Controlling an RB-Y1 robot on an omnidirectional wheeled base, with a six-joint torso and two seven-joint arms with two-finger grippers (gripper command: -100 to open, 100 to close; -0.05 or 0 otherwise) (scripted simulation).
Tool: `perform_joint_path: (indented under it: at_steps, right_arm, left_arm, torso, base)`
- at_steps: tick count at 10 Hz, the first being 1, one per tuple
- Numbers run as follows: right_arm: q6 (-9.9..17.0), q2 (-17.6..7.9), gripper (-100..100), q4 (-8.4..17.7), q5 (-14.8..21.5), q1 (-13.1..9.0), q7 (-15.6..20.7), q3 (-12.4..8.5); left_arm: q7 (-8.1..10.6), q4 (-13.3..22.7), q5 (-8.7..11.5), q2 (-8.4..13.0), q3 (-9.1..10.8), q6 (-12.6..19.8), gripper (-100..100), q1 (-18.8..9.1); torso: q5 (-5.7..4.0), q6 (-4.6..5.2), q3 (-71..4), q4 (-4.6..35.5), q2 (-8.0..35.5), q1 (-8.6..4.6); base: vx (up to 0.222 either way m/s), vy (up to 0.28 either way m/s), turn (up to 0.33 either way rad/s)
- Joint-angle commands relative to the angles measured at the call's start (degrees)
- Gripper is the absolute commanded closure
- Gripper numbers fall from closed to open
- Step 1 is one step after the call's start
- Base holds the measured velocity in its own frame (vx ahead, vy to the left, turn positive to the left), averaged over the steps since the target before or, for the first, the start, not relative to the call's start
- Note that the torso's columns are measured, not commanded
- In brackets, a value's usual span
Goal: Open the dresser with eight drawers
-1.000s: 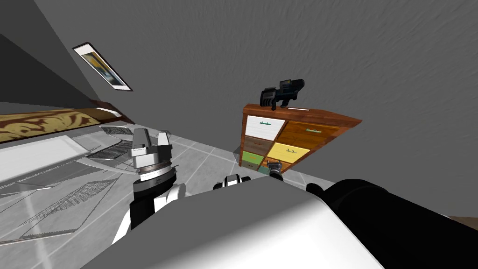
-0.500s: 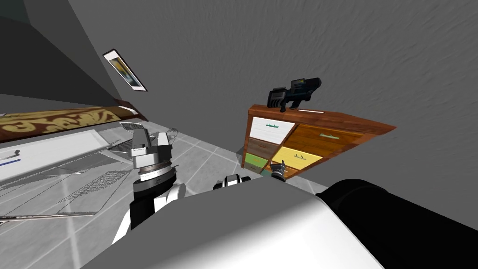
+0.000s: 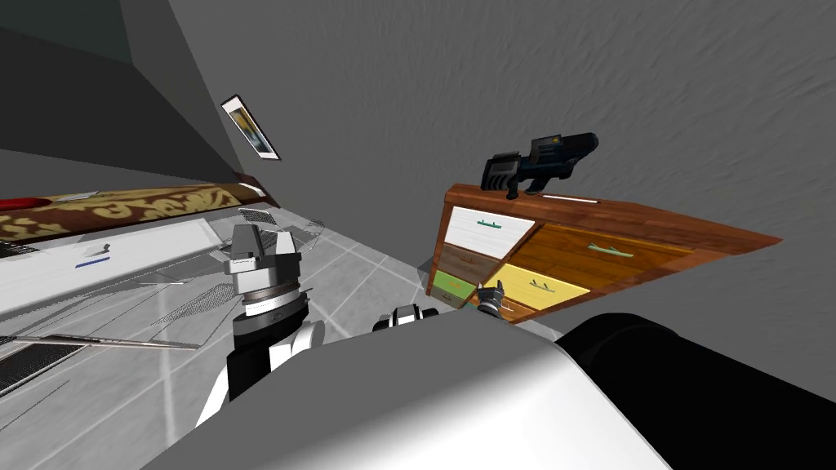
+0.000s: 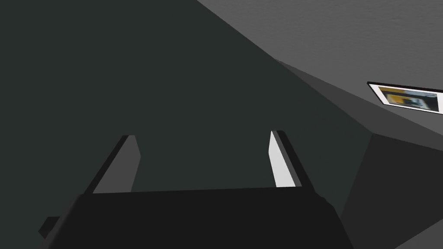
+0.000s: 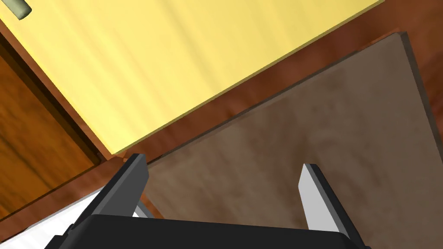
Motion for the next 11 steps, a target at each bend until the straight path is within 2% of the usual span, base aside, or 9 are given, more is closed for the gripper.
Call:
perform_joint_path:
  at_steps: [1, 2, 3, 7, 11]
  right_arm:
    - [3.9, -0.6, -100, 1.2, 2.9, 0.2, 1.2, 1.0]
    - [5.5, -1.0, -100, 2.0, 4.6, 0.3, 1.9, 1.7]
    - [6.0, -1.0, -100, 2.0, 4.6, 0.3, 1.9, 1.7]
    - [12.6, -2.2, -100, 4.4, 9.9, 0.5, 3.9, 3.7]
    - [16.7, -3.1, -100, 5.8, 12.9, 0.6, 5.1, 5.1]
  left_arm:
    - [0.0, 0.0, 0.0, 0.0, 0.0, 0.0, 0, 0.0]
    - [0.0, 0.0, 0.0, 0.0, 0.0, 0.0, 0, 0.0]
    - [0.0, 0.0, 0.0, 0.0, 0.0, 0.0, 0, 0.0]
    - [0.0, 0.0, 0.0, 0.0, 0.0, 0.0, 0, 0.0]
    - [0.0, 0.0, 0.0, 0.0, 0.0, 0.0, 0, 0.0]
  torso:
    - [0.0, 0.04, 0.0, 0.0, 0.0, -0.01]
    - [0.0, 0.01, 0.0, 0.0, 0.0, 0.01]
    - [0.01, 0.0, 0.0, 0.0, 0.0, 0.02]
    - [0.0, 0.01, 0.0, 0.0, 0.0, 0.01]
    - [0.0, 0.03, 0.0, 0.0, 0.0, -0.02]
  base:
    - [0.024, 0.008, 0.164]
    - [0.029, 0.014, 0.285]
    - [0.025, 0.006, 0.106]
    - [0.021, 0.011, 0.204]
    - [0.008, 0.017, 0.143]
